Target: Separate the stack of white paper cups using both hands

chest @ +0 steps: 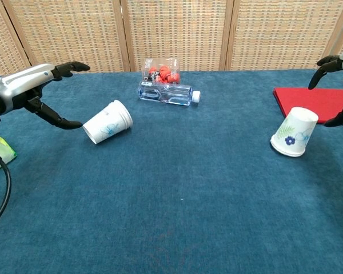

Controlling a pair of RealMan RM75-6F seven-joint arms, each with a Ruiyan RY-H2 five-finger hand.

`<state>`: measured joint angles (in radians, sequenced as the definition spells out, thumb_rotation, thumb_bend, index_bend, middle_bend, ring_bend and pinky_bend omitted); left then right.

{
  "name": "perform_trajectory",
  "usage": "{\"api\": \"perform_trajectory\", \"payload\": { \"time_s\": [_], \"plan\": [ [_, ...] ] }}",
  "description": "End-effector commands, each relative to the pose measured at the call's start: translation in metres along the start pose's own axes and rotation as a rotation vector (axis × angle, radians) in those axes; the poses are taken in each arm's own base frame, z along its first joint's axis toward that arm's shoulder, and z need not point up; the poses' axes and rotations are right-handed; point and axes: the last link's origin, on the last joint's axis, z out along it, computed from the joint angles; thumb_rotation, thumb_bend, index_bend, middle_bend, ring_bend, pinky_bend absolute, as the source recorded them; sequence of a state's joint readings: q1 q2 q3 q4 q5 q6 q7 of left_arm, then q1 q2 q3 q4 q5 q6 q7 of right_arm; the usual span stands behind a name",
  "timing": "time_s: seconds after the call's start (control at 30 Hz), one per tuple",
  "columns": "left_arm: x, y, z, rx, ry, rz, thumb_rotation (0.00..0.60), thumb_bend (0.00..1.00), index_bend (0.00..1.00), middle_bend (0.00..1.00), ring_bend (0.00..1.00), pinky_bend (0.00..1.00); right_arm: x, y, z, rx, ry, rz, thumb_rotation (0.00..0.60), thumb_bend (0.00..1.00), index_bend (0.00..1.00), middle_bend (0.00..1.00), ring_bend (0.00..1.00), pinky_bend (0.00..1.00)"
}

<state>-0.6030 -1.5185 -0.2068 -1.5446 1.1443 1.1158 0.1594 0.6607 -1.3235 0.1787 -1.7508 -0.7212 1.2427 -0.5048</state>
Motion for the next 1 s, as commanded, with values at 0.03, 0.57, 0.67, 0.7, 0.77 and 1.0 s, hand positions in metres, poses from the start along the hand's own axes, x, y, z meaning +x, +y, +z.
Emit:
{"api": "perform_trajectory", "payload": {
  "time_s": [0.03, 0.57, 0.67, 0.7, 0.77, 1.0],
  "plan": [
    [0.010, -0.008, -0.008, 0.005, 0.022, 0.031, 0.600, 0.21, 0.00, 0.00, 0.00, 0.00, 0.004, 0.003, -0.004, 0.008, 0.027, -0.025, 0.600, 0.14, 0.29, 0.00, 0.00, 0.19],
    [0.061, -0.073, -0.121, 0.065, 0.145, 0.247, 0.600, 0.21, 0.00, 0.00, 0.00, 0.00, 0.010, 0.069, -0.062, 0.078, 0.217, -0.100, 0.600, 0.12, 0.20, 0.00, 0.00, 0.10],
    [0.062, -0.081, -0.140, 0.086, 0.172, 0.261, 0.600, 0.21, 0.00, 0.00, 0.00, 0.00, 0.008, 0.081, -0.074, 0.087, 0.240, -0.121, 0.600, 0.12, 0.20, 0.00, 0.00, 0.10],
    [0.062, -0.083, -0.146, 0.091, 0.176, 0.262, 0.600, 0.21, 0.00, 0.00, 0.00, 0.00, 0.007, 0.084, -0.078, 0.087, 0.245, -0.132, 0.600, 0.12, 0.20, 0.00, 0.00, 0.10],
    [0.061, -0.086, -0.158, 0.102, 0.173, 0.273, 0.600, 0.21, 0.00, 0.00, 0.00, 0.00, 0.006, 0.092, -0.086, 0.082, 0.259, -0.158, 0.600, 0.11, 0.18, 0.00, 0.00, 0.09],
    [0.054, -0.099, -0.185, 0.137, 0.138, 0.382, 0.600, 0.21, 0.00, 0.00, 0.00, 0.00, 0.004, 0.113, -0.111, 0.066, 0.258, -0.183, 0.600, 0.10, 0.13, 0.00, 0.00, 0.05]
  ]
}}
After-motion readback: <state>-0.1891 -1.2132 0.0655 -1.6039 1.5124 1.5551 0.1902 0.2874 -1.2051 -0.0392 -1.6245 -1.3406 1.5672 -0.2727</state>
